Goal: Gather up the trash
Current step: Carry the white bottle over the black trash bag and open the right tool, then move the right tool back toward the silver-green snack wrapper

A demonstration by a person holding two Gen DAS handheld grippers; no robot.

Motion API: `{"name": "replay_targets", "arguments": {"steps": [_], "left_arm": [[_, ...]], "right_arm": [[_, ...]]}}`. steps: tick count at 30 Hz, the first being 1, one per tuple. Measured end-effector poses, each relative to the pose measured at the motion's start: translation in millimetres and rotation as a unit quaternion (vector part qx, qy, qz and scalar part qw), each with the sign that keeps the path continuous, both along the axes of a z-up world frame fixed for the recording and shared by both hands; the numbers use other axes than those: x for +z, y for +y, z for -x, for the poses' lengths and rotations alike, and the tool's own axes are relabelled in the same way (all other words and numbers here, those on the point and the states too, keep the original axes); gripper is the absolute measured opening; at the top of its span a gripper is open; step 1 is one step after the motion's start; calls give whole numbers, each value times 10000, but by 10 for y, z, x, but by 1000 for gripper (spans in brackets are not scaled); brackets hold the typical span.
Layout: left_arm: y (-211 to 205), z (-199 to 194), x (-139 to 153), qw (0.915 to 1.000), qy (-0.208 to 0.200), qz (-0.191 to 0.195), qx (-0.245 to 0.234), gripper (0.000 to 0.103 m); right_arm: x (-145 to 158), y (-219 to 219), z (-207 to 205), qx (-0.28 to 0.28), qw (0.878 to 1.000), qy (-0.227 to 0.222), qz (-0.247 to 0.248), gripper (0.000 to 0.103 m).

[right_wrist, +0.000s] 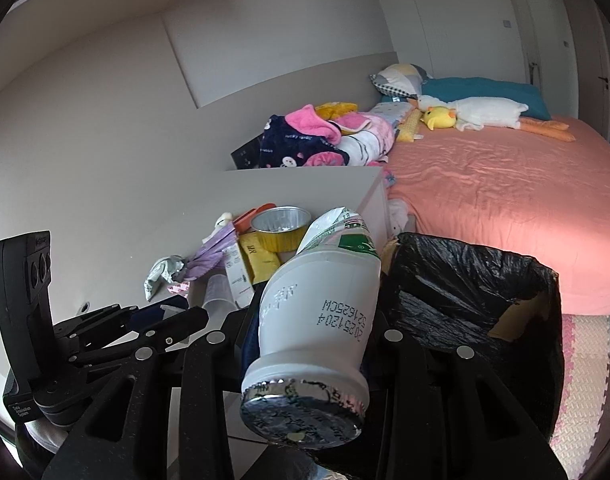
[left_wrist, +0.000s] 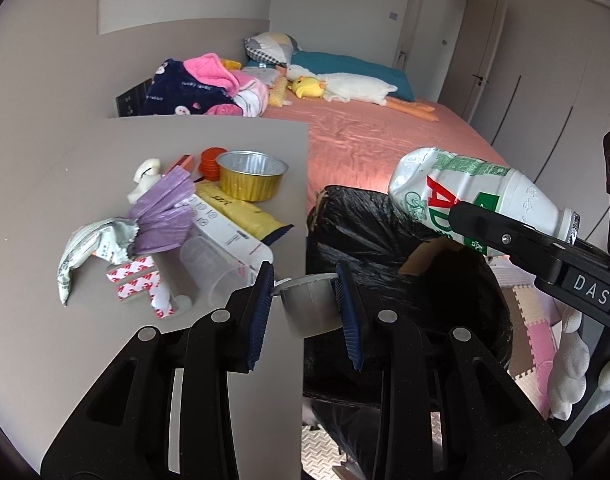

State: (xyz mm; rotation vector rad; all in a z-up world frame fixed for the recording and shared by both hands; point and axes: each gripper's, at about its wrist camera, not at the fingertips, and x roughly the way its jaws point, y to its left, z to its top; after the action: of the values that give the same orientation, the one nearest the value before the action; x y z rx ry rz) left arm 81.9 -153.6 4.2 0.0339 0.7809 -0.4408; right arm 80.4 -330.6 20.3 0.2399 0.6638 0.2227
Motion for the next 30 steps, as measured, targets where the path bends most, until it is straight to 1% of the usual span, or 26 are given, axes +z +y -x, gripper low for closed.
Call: {"name": "replay_targets", "arguments": {"steps": [5, 13, 18, 20, 21, 22, 23, 24, 25, 27, 30], "left_arm": [[-207, -48, -40, 9996, 74, 10, -282, 32], [-526, -110, -122, 9974, 229, 18, -690, 32], [-687, -162, -219, 9949, 412, 13, -920, 32], [-755, -183, -271, 9919, 576, 59, -1135, 34], [-796, -200, -299, 9896, 689, 67, -1264, 42], [-829, -209, -323, 9891, 761, 32, -1263, 75], [-849, -217, -327, 9906, 741, -61, -1147, 98], [-856, -199, -315, 9926, 595, -108, -1050, 97], [-866, -177, -303, 9929, 488, -146, -1076, 97], [-863, -166, -294, 9926, 416, -230, -1118, 97], [-791, -187, -260, 9942, 386, -137, -997, 97]], "right_arm": [[-14, -194, 0, -276, 9996, 44, 71, 39], [-89, -485, -33, -736, 9968, 257, 177, 39], [-152, -633, -81, -972, 9941, 417, 229, 39], [-174, -682, -106, -1102, 9921, 533, 278, 39], [-179, -712, -113, -1215, 9904, 582, 314, 42], [-178, -734, -115, -1352, 9883, 600, 378, 53], [-167, -756, -101, -1523, 9854, 584, 479, 62], [-155, -774, -80, -1671, 9828, 531, 585, 76], [-141, -787, -58, -1779, 9805, 468, 683, 80], [-133, -820, -54, -1850, 9791, 447, 714, 81], [-136, -852, -50, -1828, 9806, 425, 570, 81]]}}
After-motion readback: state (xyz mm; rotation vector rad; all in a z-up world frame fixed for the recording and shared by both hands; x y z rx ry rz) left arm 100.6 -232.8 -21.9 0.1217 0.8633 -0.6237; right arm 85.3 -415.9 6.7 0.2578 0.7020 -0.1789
